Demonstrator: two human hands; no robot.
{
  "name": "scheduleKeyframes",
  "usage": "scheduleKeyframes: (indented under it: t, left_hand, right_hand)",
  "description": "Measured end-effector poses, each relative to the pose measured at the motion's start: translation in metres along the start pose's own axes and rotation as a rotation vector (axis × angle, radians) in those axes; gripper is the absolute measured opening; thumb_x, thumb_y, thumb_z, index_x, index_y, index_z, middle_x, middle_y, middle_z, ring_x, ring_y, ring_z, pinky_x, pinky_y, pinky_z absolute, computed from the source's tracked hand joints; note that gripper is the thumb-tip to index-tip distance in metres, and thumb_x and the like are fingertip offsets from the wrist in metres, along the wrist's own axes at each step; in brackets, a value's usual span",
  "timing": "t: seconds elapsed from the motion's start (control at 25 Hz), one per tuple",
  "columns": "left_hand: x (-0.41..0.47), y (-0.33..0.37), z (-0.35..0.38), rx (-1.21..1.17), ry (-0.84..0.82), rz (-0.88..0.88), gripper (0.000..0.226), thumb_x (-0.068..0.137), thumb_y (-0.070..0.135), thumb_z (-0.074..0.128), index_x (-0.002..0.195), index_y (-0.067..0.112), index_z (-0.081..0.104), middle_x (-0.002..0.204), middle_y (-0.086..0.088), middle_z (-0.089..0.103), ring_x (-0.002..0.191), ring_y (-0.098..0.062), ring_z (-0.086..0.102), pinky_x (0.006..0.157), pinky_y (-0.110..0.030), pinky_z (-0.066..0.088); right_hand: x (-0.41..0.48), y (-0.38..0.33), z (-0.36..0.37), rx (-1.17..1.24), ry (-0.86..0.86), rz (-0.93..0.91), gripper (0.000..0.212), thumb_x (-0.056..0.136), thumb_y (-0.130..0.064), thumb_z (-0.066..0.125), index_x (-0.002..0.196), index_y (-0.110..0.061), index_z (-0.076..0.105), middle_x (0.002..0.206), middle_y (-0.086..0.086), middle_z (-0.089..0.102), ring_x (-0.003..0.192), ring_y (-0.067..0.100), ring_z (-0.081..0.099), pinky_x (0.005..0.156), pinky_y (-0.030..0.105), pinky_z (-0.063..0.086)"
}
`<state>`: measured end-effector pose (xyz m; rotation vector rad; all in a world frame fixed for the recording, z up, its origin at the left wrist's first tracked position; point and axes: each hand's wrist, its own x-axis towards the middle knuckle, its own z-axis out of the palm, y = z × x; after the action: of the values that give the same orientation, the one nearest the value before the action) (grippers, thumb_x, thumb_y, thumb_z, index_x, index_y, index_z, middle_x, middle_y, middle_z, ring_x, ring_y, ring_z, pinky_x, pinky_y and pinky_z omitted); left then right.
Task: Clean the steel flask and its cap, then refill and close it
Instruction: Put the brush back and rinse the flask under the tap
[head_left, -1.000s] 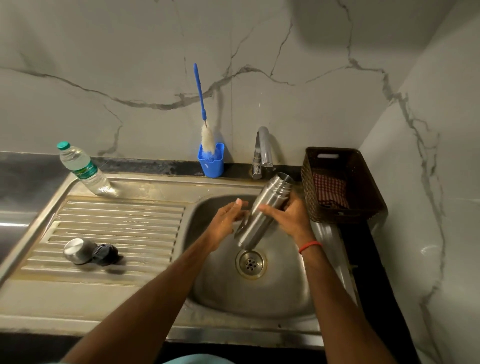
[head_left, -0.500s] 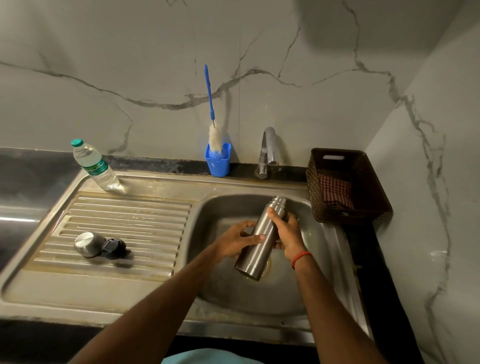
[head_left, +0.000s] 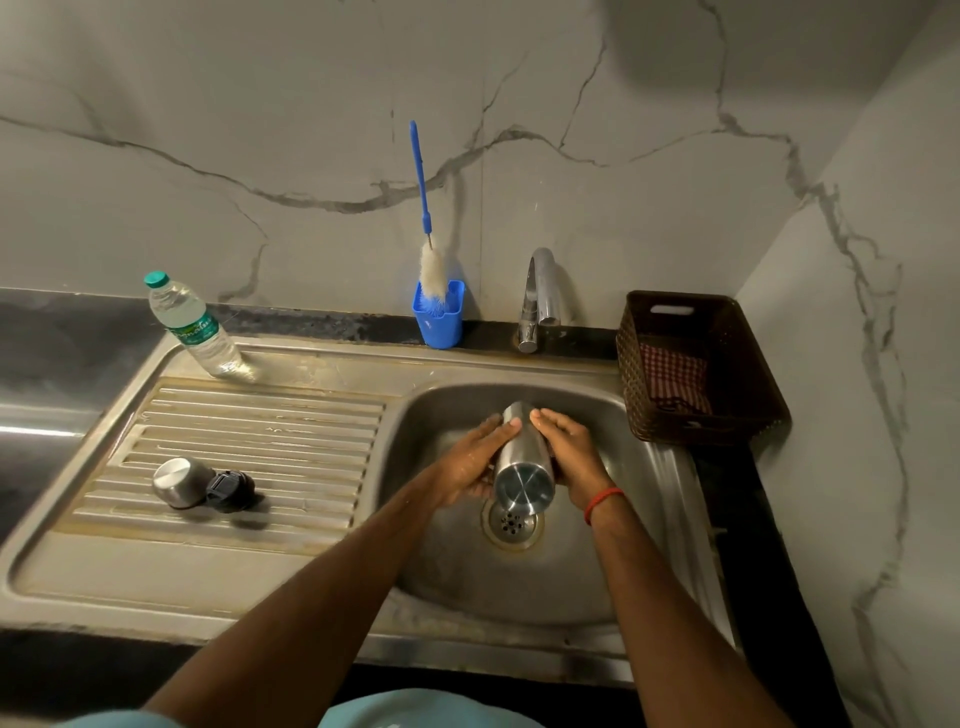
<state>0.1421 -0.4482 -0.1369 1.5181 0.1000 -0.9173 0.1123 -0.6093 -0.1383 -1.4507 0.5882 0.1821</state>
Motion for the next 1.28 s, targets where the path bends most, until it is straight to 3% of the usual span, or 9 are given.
scheduleKeyframes:
  t: [0.08, 0.32, 0.48, 0.56, 0.76, 0.88, 0.96, 1.2, 1.28]
  left_hand:
    - [-0.006, 0.014, 0.002, -0.055, 0.010, 0.024, 0.078, 0.082, 0.067, 0.071, 0.147, 0.044, 0.035, 0.129, -0.013, 0.054, 0.113, -0.039, 0.067, 0.090, -0.057, 0.057]
    - [-0.017, 0.047, 0.008, -0.183, 0.084, 0.046, 0.053, 0.093, 0.059, 0.060, 0.123, 0.015, 0.063, 0.116, -0.021, 0.072, 0.104, -0.035, 0.072, 0.081, -0.045, 0.063]
    - [-0.027, 0.054, 0.008, 0.011, 0.106, 0.004, 0.066, 0.096, 0.068, 0.045, 0.116, 0.008, 0.065, 0.088, -0.021, 0.076, 0.058, -0.019, 0.071, 0.054, -0.024, 0.055]
    - [-0.029, 0.051, 0.008, 0.093, 0.117, -0.014, 0.077, 0.096, 0.072, 0.036, 0.119, 0.003, 0.065, 0.086, -0.024, 0.074, 0.049, -0.015, 0.065, 0.047, -0.019, 0.046]
    - [-0.037, 0.050, 0.007, 0.173, 0.101, -0.004, 0.091, 0.088, 0.081, 0.029, 0.124, 0.004, 0.061, 0.089, -0.025, 0.076, 0.063, -0.023, 0.072, 0.054, -0.022, 0.053]
    - [-0.044, 0.051, 0.006, 0.182, 0.067, 0.001, 0.095, 0.084, 0.083, 0.028, 0.132, 0.004, 0.055, 0.089, -0.025, 0.076, 0.069, -0.027, 0.074, 0.061, -0.026, 0.056]
    - [-0.051, 0.051, 0.006, 0.182, 0.078, 0.017, 0.098, 0.081, 0.083, 0.029, 0.137, 0.005, 0.051, 0.088, -0.025, 0.076, 0.072, -0.028, 0.075, 0.065, -0.030, 0.058]
    - [-0.068, 0.047, 0.001, 0.180, 0.094, 0.090, 0.090, 0.091, 0.075, 0.024, 0.136, 0.002, 0.050, 0.088, -0.025, 0.075, 0.069, -0.027, 0.074, 0.073, -0.035, 0.059]
    - [-0.074, 0.047, -0.004, 0.174, 0.095, 0.102, 0.096, 0.087, 0.077, 0.024, 0.135, -0.001, 0.050, 0.084, -0.023, 0.075, 0.066, -0.026, 0.074, 0.068, -0.033, 0.060]
  right_hand:
    - [-0.002, -0.009, -0.001, 0.019, -0.016, -0.082, 0.040, 0.096, -0.036, 0.063, 0.133, -0.020, 0.061, 0.124, 0.004, 0.067, 0.107, 0.021, 0.066, 0.072, 0.028, 0.056]
    - [-0.006, -0.037, 0.000, -0.023, 0.060, -0.124, 0.029, 0.099, -0.041, 0.057, 0.102, -0.017, 0.073, 0.093, 0.005, 0.074, 0.084, 0.020, 0.069, 0.062, 0.031, 0.054]
    - [-0.004, -0.034, -0.003, -0.122, 0.049, -0.107, 0.033, 0.101, -0.035, 0.055, 0.099, -0.006, 0.072, 0.074, 0.014, 0.073, 0.051, 0.020, 0.067, 0.043, 0.023, 0.048]
    - [-0.004, -0.029, -0.005, -0.177, 0.022, -0.081, 0.035, 0.101, -0.030, 0.055, 0.103, 0.002, 0.070, 0.074, 0.026, 0.072, 0.048, 0.028, 0.066, 0.044, 0.024, 0.050]
    - [0.000, -0.025, -0.006, -0.220, 0.069, -0.069, 0.038, 0.098, -0.036, 0.056, 0.097, -0.001, 0.072, 0.076, 0.023, 0.073, 0.064, 0.040, 0.072, 0.049, 0.031, 0.054]
    - [-0.003, -0.028, -0.006, -0.258, 0.089, -0.066, 0.038, 0.100, -0.038, 0.052, 0.092, -0.006, 0.073, 0.075, 0.020, 0.074, 0.063, 0.035, 0.071, 0.046, 0.027, 0.050]
    - [-0.009, -0.031, -0.001, -0.296, 0.129, -0.113, 0.036, 0.100, -0.038, 0.052, 0.087, -0.012, 0.072, 0.074, 0.016, 0.074, 0.064, 0.031, 0.072, 0.052, 0.034, 0.058]
    - [-0.032, -0.032, 0.015, -0.288, 0.199, -0.236, 0.042, 0.103, -0.040, 0.047, 0.084, -0.009, 0.069, 0.072, 0.018, 0.072, 0.067, 0.036, 0.072, 0.064, 0.049, 0.062]
    - [-0.043, -0.036, 0.022, -0.272, 0.212, -0.285, 0.048, 0.104, -0.048, 0.042, 0.084, -0.013, 0.068, 0.071, 0.016, 0.072, 0.067, 0.033, 0.072, 0.065, 0.044, 0.061]
